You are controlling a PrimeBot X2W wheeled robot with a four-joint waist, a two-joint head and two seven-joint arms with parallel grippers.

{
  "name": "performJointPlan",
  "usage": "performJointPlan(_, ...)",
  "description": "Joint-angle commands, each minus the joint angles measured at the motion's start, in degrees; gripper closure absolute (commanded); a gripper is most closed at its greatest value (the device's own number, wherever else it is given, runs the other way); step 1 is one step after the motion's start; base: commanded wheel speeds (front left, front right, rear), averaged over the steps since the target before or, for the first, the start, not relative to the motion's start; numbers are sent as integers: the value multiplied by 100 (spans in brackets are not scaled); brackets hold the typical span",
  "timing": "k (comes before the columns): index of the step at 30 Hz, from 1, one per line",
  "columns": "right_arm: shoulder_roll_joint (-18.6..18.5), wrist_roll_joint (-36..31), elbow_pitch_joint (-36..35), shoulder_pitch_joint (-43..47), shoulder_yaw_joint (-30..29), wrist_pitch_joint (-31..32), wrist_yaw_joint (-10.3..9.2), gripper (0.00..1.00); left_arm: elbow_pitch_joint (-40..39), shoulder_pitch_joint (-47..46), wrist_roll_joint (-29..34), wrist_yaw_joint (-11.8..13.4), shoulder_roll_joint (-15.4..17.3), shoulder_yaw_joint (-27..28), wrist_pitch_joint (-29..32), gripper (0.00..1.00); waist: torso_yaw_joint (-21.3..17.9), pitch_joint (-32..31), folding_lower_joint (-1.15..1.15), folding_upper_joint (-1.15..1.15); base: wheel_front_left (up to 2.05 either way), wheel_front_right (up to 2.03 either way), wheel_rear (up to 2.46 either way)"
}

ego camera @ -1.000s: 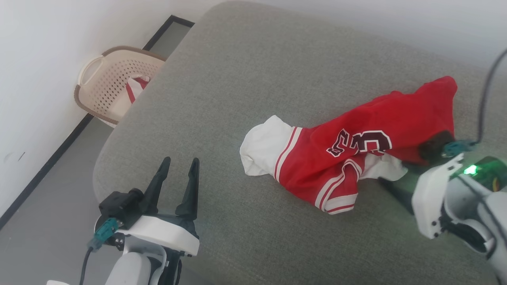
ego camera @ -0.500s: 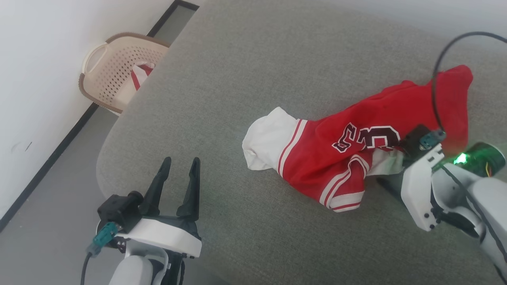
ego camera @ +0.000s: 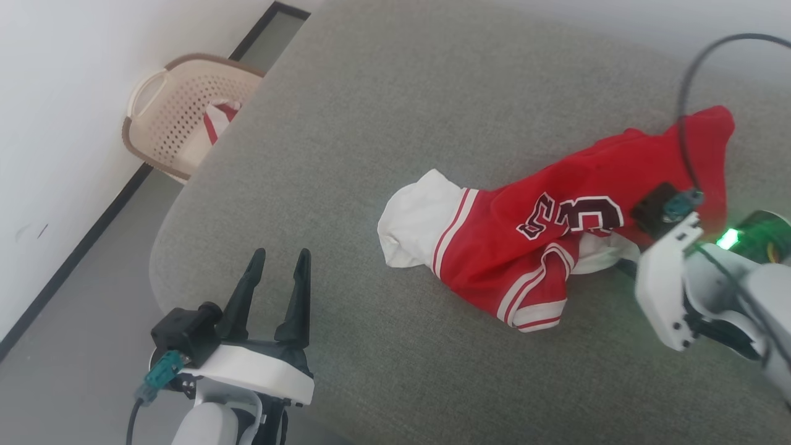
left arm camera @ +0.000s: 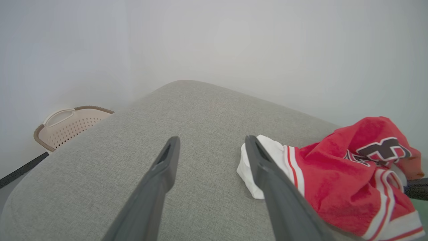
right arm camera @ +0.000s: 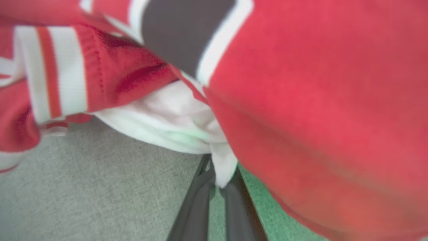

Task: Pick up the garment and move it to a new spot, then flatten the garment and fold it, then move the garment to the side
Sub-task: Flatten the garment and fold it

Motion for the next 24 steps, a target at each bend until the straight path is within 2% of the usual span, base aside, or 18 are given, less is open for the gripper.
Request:
performJointPlan(1,-100,67,-89,114,-62,-63,-10,100,16,-23,22,-16,-11,0,-26,0,-26,-63,0,0,0,0,0)
performJointPlan(4,-381,228,-478,463,-393,-196,-10,100,116,-136,30,-16,88,-48,-26,0,-84,-226,0,0,0,0,0)
performJointPlan(10,-635,239,-1058,1108,-1062,-363,-10,100,157,-171,-13,-17,255,27,-26,0,-466,-355,0,0,0,0,0)
performJointPlan(17,-659,234,-1244,2038,-2079,-464,-10,100,210,-215,33,-16,369,102,-25,0,-973,-493,0,0,0,0,0)
performJointPlan(24,-530,118,-1004,2708,-2932,-614,-9,100,288,-266,65,-14,502,161,-25,0,-1380,-603,0,0,0,0,0)
